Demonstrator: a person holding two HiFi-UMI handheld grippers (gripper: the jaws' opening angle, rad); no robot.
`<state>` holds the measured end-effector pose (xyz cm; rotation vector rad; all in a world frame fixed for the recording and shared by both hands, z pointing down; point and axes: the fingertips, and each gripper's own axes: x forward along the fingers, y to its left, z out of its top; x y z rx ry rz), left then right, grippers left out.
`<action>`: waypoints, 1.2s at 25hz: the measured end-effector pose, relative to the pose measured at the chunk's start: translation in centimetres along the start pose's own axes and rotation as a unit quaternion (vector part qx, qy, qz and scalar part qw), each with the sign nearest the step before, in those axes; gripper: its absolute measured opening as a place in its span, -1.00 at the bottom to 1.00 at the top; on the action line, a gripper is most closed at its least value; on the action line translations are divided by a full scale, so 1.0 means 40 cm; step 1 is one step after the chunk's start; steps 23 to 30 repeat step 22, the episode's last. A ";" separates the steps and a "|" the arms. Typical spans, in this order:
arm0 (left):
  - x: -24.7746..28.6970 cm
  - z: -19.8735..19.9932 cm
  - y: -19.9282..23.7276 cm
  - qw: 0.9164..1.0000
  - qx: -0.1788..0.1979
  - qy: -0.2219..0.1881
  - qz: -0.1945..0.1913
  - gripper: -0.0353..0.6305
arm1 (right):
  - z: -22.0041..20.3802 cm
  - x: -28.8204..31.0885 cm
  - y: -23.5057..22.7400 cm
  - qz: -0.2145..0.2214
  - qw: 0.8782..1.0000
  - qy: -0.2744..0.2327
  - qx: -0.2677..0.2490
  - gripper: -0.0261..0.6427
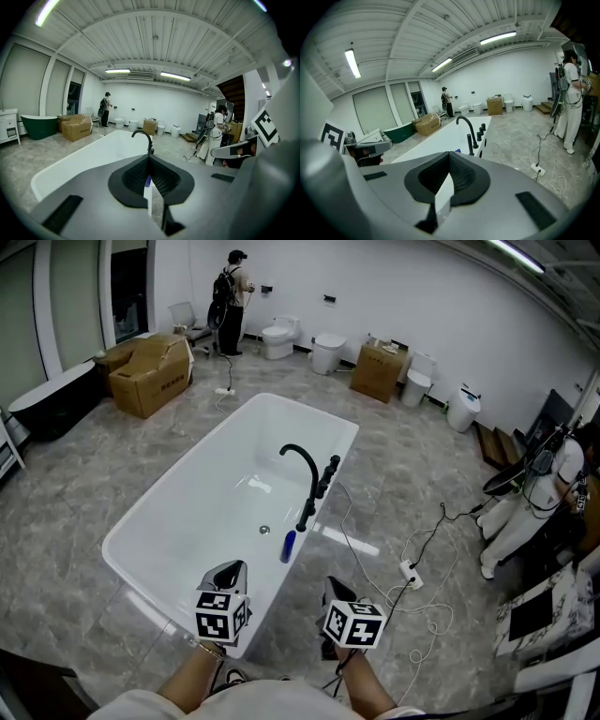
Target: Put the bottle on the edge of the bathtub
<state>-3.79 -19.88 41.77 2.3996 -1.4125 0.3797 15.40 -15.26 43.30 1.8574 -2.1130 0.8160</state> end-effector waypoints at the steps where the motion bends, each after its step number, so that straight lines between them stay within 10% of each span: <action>1: 0.000 -0.001 -0.001 1.000 0.000 0.000 0.000 -0.84 | 0.002 -0.001 0.001 0.000 1.000 0.000 -0.003 -0.84; 30: -0.005 -0.020 0.014 1.000 -0.003 0.009 -0.006 -0.84 | -0.003 -0.004 0.023 -0.007 1.000 0.002 -0.022 -0.84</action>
